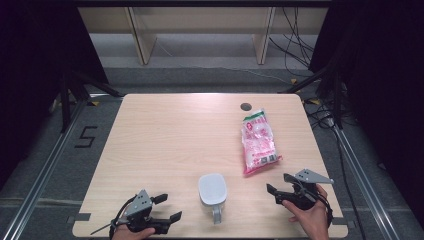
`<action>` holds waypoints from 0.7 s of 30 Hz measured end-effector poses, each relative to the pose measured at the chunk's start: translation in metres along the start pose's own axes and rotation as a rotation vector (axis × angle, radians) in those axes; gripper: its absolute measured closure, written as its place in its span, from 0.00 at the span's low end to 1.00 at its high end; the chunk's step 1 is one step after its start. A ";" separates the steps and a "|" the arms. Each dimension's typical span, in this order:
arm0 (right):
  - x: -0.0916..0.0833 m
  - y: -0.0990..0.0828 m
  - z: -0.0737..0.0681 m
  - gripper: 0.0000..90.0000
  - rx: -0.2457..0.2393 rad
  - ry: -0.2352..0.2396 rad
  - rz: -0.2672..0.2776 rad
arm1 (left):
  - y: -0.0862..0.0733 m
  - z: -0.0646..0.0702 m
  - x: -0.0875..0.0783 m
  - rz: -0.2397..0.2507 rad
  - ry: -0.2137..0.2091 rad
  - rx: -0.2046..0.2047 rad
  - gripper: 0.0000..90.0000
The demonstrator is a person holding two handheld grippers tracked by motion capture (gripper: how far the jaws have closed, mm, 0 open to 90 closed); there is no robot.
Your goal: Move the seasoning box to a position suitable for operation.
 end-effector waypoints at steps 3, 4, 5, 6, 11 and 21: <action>0.000 0.000 -0.001 0.24 0.003 -0.005 -0.002 | 0.000 0.004 0.000 0.013 -0.019 0.005 0.24; 0.000 0.000 -0.001 0.24 0.003 -0.005 -0.002 | 0.000 0.004 0.000 0.013 -0.019 0.005 0.25; 0.001 0.000 -0.001 0.24 0.000 0.008 0.005 | 0.000 0.006 0.001 0.020 -0.035 0.000 0.26; 0.002 0.000 0.000 0.24 -0.018 -0.021 0.005 | 0.000 0.007 0.001 0.020 -0.034 -0.004 0.27; 0.002 0.000 -0.002 0.24 -0.007 -0.014 -0.002 | 0.000 0.013 0.001 0.016 -0.093 0.040 0.39; 0.001 0.000 -0.004 0.24 0.025 0.007 -0.016 | 0.001 0.042 0.014 0.001 -0.218 0.086 0.55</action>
Point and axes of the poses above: each handheld gripper's, and its own axes: x roughly forward along the jaws, y roughly out of its top, z roughly to its right, the point moved 1 cm from there along x, roughly forward along the jaws, and after that the axes turned 1 degree about z, right-handed, at the moved point
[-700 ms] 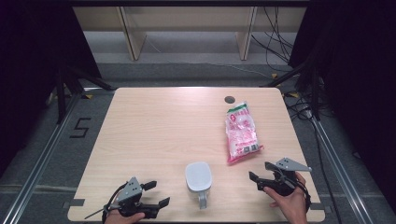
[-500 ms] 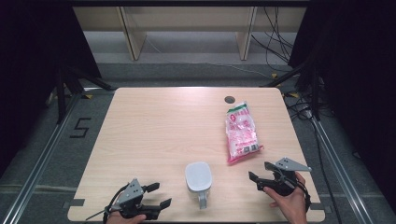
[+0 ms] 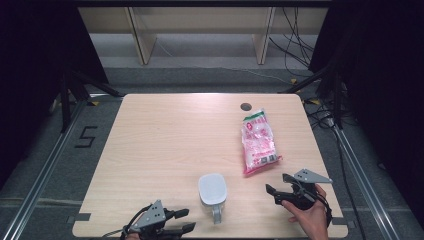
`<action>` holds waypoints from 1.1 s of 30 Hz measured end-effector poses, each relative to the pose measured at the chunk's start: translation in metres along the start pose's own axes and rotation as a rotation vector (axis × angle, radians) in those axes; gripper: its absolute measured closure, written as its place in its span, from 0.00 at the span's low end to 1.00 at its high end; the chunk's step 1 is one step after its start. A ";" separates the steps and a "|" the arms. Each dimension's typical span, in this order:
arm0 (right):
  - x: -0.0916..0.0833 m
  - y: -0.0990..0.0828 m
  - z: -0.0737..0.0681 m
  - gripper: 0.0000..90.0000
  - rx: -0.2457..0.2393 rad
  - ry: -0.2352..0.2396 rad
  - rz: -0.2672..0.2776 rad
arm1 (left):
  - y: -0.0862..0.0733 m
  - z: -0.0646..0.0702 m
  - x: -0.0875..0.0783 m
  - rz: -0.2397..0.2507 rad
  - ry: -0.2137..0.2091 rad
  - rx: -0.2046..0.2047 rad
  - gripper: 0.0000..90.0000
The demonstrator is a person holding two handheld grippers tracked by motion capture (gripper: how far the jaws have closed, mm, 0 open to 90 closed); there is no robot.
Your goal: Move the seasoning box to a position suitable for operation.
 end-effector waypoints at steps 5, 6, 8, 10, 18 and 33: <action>0.001 0.000 0.003 0.24 -0.033 0.003 0.007 | 0.006 0.009 0.012 -0.024 -0.046 0.023 0.62; 0.001 0.000 0.003 0.24 -0.033 0.003 0.007 | 0.006 0.009 0.012 -0.024 -0.046 0.023 0.62; 0.001 0.000 0.003 0.25 -0.033 0.006 0.006 | 0.009 0.013 0.021 -0.031 -0.076 0.042 0.64; 0.001 0.000 0.003 0.25 -0.045 -0.008 -0.007 | 0.009 0.017 0.027 -0.029 -0.072 0.036 0.64; 0.003 0.000 0.000 0.25 -0.024 -0.004 -0.007 | 0.010 0.023 0.045 -0.056 -0.076 0.074 0.67; 0.003 -0.001 -0.002 0.26 -0.030 0.022 -0.018 | 0.022 0.025 0.076 -0.057 -0.047 0.098 0.78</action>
Point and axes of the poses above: each handheld gripper's, and its own axes: x roughly forward along the jaws, y roughly out of its top, z roughly to its right, the point moved 1 cm from there along x, roughly forward along the jaws, and after that the axes turned 1 degree about z, right-handed, at the moved point
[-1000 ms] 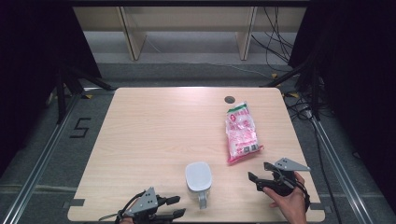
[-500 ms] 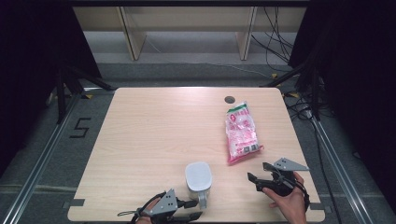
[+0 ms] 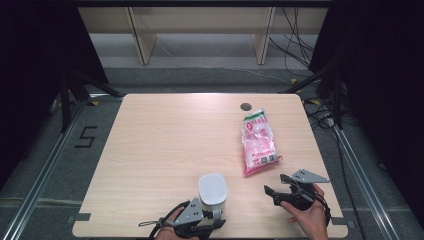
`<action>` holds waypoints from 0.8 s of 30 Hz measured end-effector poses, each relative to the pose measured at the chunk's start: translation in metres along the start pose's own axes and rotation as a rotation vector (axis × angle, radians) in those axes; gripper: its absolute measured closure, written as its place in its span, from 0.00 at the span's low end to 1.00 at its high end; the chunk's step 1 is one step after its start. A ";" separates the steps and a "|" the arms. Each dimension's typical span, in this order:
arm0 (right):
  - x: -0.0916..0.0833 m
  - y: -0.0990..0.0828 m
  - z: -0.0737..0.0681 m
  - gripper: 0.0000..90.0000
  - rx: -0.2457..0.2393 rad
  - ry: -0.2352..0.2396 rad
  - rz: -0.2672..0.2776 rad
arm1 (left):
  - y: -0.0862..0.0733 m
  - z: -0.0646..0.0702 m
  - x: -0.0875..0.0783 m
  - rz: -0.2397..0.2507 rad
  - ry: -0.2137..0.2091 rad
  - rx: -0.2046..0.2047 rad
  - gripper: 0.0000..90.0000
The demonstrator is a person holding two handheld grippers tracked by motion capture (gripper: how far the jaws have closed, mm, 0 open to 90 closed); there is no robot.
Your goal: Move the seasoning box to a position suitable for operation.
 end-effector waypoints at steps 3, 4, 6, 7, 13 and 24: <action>0.001 0.000 0.002 0.25 -0.027 -0.010 0.004 | 0.001 -0.002 -0.001 -0.013 0.007 0.003 0.82; 0.000 0.000 0.002 0.25 -0.021 0.009 -0.002 | 0.002 -0.003 -0.003 -0.023 0.005 0.007 0.82; 0.000 0.000 0.000 0.25 0.006 0.008 -0.004 | 0.002 -0.006 -0.007 -0.038 0.017 0.024 0.82; 0.001 0.000 0.003 0.25 -0.029 0.003 0.006 | 0.002 -0.007 -0.009 -0.037 0.014 0.014 0.82; 0.000 -0.001 0.000 0.25 -0.009 0.001 -0.001 | -0.001 -0.016 -0.019 -0.027 0.049 0.005 0.82; 0.001 0.000 0.003 0.25 -0.040 -0.011 -0.014 | -0.002 -0.034 -0.029 -0.029 0.104 -0.002 0.80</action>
Point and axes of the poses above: each handheld gripper's, and its own axes: x roughly forward along the jaws, y roughly out of its top, z roughly to its right, the point moved 1 cm from there along x, roughly forward along the jaws, and after that the axes turned 1 degree about z, right-handed, at the moved point
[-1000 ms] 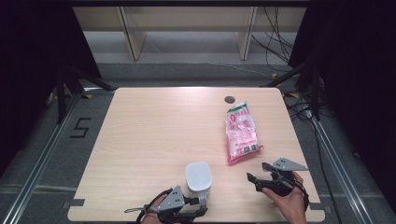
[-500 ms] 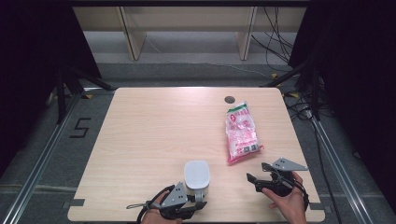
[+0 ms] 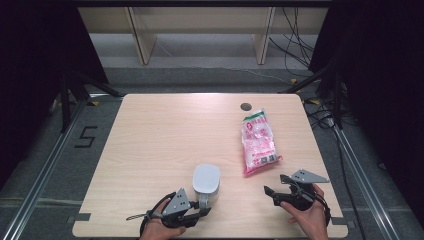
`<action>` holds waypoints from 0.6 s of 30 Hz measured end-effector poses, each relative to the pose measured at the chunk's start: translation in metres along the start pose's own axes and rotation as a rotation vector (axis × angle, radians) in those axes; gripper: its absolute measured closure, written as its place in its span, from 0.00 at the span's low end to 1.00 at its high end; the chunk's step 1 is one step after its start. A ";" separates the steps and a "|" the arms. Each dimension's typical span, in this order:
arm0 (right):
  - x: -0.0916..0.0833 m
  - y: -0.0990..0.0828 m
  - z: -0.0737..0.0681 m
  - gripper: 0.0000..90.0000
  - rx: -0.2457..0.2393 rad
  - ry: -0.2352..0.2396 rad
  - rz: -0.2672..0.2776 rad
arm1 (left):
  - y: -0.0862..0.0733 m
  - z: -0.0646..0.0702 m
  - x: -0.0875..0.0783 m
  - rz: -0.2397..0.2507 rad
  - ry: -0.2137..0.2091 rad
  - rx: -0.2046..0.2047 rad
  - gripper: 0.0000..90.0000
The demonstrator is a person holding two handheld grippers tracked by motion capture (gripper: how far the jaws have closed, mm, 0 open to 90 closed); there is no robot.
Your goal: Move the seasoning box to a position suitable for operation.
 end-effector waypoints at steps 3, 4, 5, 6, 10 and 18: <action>-0.001 0.000 -0.001 0.25 0.009 0.026 -0.002 | 0.000 -0.005 0.000 0.007 0.004 -0.016 0.79; -0.001 0.000 -0.001 0.25 0.009 0.026 -0.002 | 0.000 -0.005 0.000 0.007 0.004 -0.016 0.79; -0.001 0.000 -0.001 0.25 0.008 0.024 -0.001 | 0.001 -0.008 0.000 0.009 0.011 -0.019 0.79; -0.001 0.000 -0.001 0.25 0.008 0.027 0.000 | 0.001 -0.012 -0.001 0.003 0.025 -0.021 0.79; 0.000 0.000 -0.001 0.25 0.011 0.017 0.014 | 0.003 -0.021 0.000 0.003 0.030 -0.019 0.79; 0.000 0.000 -0.001 0.25 -0.005 0.010 0.006 | 0.004 -0.029 -0.001 0.016 0.065 -0.040 0.77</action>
Point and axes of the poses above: each handheld gripper's, and its own axes: x roughly forward along the jaws, y roughly out of its top, z roughly to its right, the point moved 1 cm from there along x, roughly forward along the jaws, and after that the axes turned 1 degree about z, right-handed, at the moved point
